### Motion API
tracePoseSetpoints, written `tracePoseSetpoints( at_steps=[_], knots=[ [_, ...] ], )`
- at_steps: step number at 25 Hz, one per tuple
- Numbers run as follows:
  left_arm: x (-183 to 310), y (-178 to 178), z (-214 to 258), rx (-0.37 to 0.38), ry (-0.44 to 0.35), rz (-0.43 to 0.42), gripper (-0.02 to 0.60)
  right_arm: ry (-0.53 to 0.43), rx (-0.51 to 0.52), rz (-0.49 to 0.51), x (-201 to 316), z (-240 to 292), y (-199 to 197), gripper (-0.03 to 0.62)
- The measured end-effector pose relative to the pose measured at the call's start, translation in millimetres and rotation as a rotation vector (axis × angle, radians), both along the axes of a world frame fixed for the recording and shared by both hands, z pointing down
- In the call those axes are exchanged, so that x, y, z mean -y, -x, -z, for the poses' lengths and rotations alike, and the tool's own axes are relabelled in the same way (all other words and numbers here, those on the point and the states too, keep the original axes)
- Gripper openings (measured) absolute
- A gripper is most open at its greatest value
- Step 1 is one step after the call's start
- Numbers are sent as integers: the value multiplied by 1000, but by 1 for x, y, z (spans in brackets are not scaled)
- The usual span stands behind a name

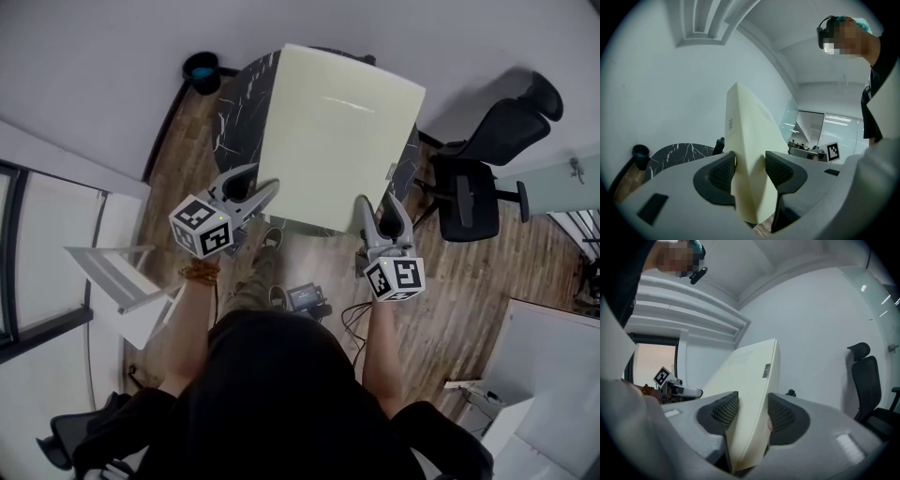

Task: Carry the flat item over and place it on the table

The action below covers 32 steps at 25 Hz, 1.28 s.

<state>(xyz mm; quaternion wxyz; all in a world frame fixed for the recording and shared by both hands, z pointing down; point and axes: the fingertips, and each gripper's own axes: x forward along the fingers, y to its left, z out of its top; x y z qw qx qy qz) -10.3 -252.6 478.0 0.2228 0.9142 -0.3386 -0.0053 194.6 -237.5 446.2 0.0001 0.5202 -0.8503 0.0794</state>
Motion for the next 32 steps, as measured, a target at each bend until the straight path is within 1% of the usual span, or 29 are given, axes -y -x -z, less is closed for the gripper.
tracePoseSetpoints(
  at_steps=[7,17,29,32],
  knots=[
    [20,7,-28,-6,64,3,199,51,5,-3,20,-27,7,193],
    [40,16,-60,-10,134,12,199,120,3,-2,41,-60,16,193],
    [57,17,-104,-6,214,8,199,205,-3,-19,57,-104,18,193],
    [55,18,-116,1,241,9,199,237,0,-21,55,-118,19,193]
  ],
)
